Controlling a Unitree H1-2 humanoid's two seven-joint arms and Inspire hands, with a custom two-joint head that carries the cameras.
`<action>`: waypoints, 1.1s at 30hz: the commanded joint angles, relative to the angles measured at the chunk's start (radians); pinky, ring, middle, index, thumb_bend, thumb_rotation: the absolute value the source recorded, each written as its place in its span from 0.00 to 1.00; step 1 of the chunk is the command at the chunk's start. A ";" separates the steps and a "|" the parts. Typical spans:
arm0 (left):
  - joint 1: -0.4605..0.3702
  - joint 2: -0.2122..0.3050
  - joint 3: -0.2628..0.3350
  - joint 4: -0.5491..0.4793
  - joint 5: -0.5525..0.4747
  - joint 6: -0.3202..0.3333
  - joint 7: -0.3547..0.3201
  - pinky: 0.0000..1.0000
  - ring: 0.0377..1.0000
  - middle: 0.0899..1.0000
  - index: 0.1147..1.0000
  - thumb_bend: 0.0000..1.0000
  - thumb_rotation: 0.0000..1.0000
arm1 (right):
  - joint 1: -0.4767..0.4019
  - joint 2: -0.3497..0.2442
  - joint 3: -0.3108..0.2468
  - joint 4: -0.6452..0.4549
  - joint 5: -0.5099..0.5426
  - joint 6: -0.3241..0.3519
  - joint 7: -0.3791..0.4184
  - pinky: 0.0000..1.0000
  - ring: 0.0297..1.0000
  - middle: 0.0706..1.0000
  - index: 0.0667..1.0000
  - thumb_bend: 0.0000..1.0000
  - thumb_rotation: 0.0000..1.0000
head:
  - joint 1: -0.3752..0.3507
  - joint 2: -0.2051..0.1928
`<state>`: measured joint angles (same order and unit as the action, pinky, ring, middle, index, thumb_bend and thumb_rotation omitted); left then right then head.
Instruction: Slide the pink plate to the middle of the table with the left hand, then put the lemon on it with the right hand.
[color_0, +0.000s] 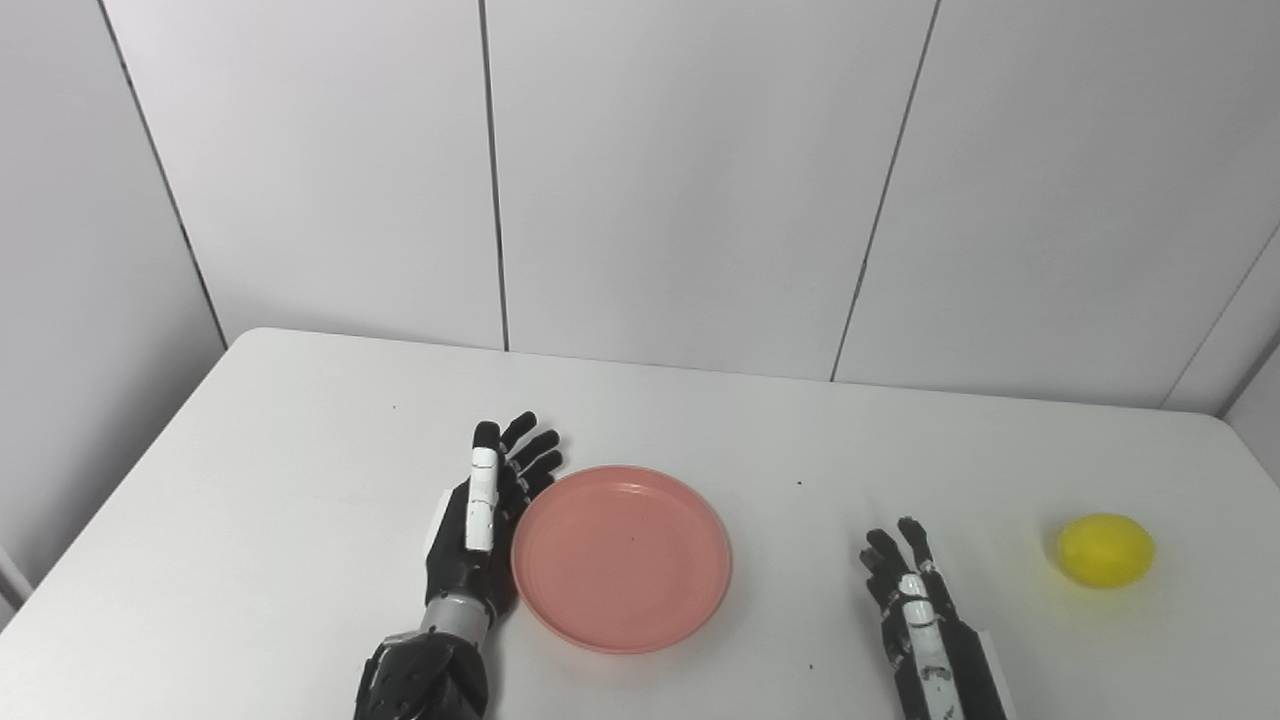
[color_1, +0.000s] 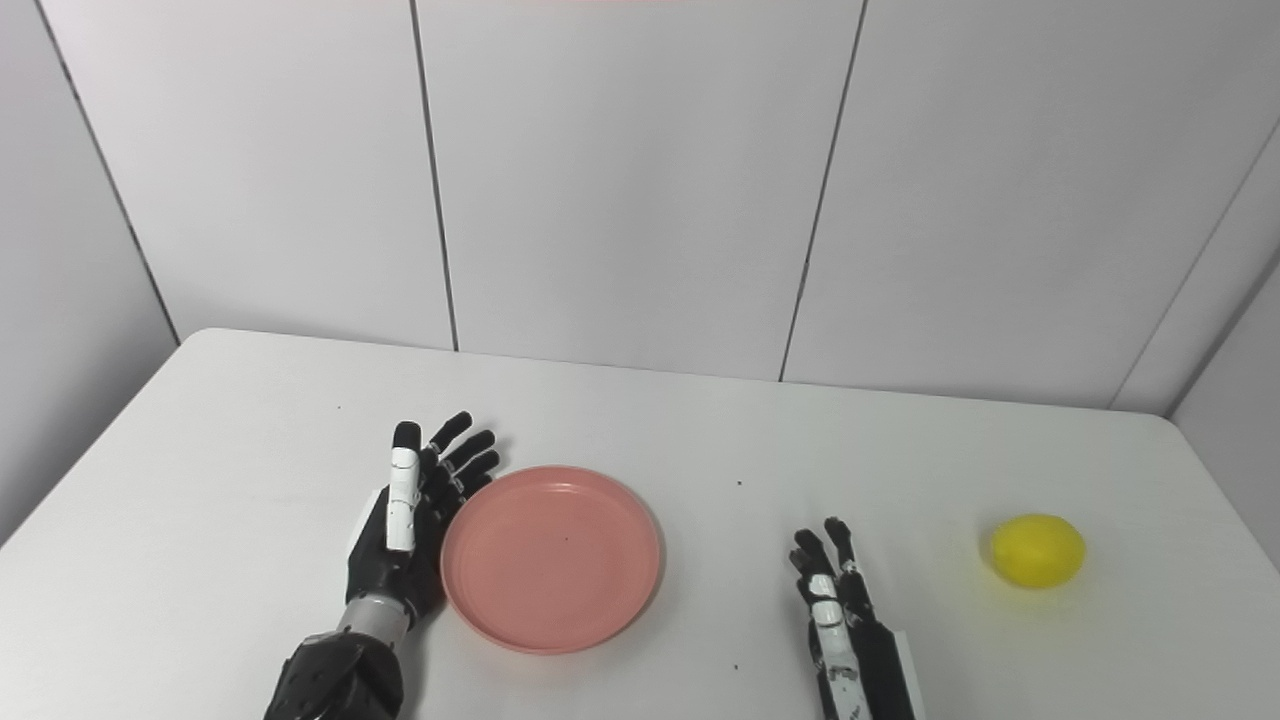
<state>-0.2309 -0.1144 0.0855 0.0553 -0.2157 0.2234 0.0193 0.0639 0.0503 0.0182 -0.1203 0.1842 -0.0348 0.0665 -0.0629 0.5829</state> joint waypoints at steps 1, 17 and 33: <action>0.034 -0.015 -0.008 0.034 0.006 0.032 0.016 0.94 0.85 0.81 0.83 0.84 0.91 | 0.009 0.015 0.006 0.032 0.012 0.000 0.007 1.00 0.93 0.91 0.97 0.74 0.76 | -0.001 0.002; 0.040 -0.003 -0.029 0.027 0.010 0.040 -0.012 1.00 0.88 0.85 0.85 0.89 0.89 | 0.004 0.024 0.017 0.032 -0.003 0.016 0.000 1.00 0.93 0.91 0.96 0.76 0.76 | -0.052 0.011; 0.034 -0.001 0.000 0.071 0.001 -0.012 -0.006 0.93 0.85 0.80 0.83 0.83 0.87 | 0.002 0.028 0.020 0.058 -0.016 -0.018 -0.006 1.00 0.93 0.92 0.97 0.77 0.79 | -0.100 0.005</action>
<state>-0.2247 -0.1160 0.0764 0.0808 -0.2104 0.1793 0.0027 0.0524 0.0630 0.0333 -0.1027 0.1659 -0.0350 0.0584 -0.1640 0.5875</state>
